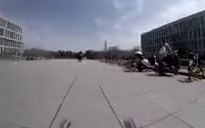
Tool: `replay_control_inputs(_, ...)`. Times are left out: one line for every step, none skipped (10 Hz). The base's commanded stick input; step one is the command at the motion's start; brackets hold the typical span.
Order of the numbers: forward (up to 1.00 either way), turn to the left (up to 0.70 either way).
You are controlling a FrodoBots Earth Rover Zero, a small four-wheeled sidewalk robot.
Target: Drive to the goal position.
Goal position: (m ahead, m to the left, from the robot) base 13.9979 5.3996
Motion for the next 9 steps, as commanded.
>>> replay_control_inputs(0.7, 0.35)
replay_control_inputs(0.7, 0.35)
replay_control_inputs(0.7, 0.35)
replay_control_inputs(0.7, 0.35)
replay_control_inputs(0.7, 0.35)
replay_control_inputs(0.7, 0.35)
replay_control_inputs(0.7, 0.09)
replay_control_inputs(0.7, 0.0)
replay_control_inputs(0.7, 0.0)
